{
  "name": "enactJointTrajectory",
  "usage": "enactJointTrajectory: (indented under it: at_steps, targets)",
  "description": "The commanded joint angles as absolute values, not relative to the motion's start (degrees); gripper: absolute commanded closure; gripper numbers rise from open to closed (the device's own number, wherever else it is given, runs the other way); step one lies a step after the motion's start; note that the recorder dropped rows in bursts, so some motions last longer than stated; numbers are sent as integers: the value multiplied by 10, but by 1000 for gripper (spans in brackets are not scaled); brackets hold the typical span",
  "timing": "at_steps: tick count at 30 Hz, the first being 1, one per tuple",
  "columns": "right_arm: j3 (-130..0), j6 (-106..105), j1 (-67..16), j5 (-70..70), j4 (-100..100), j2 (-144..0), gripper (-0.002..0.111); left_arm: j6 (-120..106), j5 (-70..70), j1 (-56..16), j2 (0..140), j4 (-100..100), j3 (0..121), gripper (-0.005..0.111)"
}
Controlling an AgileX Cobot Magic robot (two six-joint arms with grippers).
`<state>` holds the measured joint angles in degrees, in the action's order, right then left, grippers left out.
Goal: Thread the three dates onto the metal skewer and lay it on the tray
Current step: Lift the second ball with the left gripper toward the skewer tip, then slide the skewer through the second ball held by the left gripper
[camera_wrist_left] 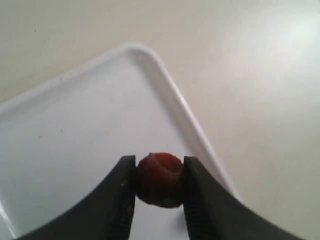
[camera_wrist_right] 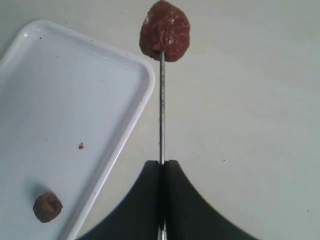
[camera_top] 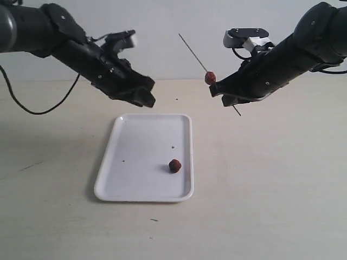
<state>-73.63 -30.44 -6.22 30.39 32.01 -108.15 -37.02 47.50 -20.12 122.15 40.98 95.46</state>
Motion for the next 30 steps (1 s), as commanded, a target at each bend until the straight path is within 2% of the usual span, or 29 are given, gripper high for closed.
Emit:
enactJointTrajectory:
  at_steps: [1, 5, 8, 17, 30]
  targets:
    - [-735, -322, -60, 334, 325, -1080, 108, -467, 495, -136, 1215, 653, 953, 76]
    - [-735, -369, -60, 385, 360, -1080, 108, -526, 568, -80, 1223, 847, 953, 76]
    - [-735, -409, -60, 424, 392, -1080, 108, -527, 608, -50, 1227, 922, 953, 76]
    - [-735, -552, -60, 520, 515, -1080, 108, -516, 622, -5, 1227, 967, 953, 76]
    - [-735, -632, -60, 524, 631, -1102, 108, -486, 622, 0, 1227, 961, 952, 76]
